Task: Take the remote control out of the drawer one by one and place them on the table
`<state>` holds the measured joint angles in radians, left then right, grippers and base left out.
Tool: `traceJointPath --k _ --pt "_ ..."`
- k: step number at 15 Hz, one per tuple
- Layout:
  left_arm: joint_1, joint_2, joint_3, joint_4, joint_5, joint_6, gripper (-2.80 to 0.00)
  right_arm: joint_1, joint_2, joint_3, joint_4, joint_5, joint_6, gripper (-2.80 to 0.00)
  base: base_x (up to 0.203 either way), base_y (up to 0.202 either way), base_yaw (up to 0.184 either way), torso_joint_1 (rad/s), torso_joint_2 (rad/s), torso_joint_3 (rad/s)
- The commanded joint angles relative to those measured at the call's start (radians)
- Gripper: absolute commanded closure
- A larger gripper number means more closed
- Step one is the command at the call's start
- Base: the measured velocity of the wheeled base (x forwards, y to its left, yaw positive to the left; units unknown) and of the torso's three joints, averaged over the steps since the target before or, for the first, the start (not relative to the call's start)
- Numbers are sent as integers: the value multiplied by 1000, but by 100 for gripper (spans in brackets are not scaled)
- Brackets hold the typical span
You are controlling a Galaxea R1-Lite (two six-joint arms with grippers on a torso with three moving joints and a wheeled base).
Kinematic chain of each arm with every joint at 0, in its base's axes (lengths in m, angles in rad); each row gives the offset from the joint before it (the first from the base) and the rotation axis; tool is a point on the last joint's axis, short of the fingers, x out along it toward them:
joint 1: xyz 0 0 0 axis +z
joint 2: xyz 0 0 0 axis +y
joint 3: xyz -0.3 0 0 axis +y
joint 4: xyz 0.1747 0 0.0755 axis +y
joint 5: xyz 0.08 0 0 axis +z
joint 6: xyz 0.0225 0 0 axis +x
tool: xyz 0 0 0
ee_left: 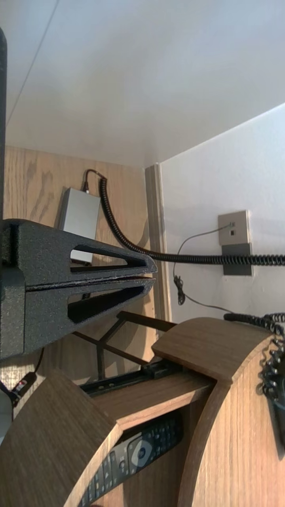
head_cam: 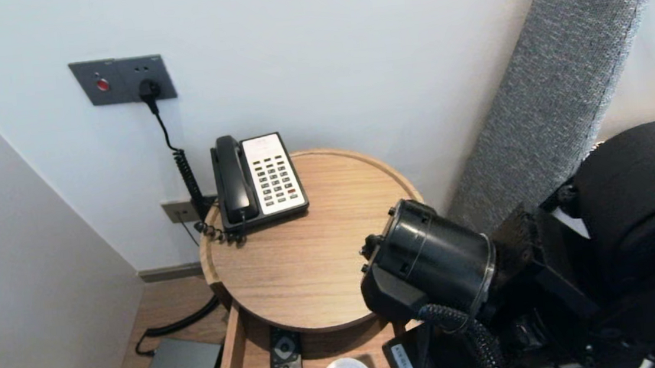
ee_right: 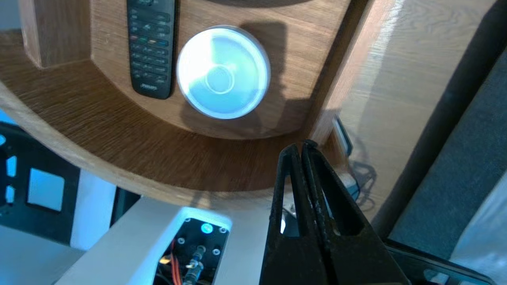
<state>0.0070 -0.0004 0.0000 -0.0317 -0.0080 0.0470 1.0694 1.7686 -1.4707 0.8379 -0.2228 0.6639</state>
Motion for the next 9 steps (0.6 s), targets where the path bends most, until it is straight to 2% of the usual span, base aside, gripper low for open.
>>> traceJointPath --k 1,2,4,5,9 --pt "-1 -1 12 -1 0 1 0 32 61 -23 5 1 28 0 0 0 0 0 0 0" --pt "1 -1 12 -1 0 1 0 47 79 -37 3 4 60 0 0 0 0 0 0 0" --pt "-1 -1 12 -1 0 1 0 59 85 -44 2 10 74 0 0 0 0 0 0 0" --pt "1 -1 12 -1 0 1 0 90 93 -52 2 24 86 -280 0 0 0 0 0 0" --pt "-1 -1 12 -1 0 1 0 109 157 -84 4 36 95 -280 0 0 0 0 0 0"
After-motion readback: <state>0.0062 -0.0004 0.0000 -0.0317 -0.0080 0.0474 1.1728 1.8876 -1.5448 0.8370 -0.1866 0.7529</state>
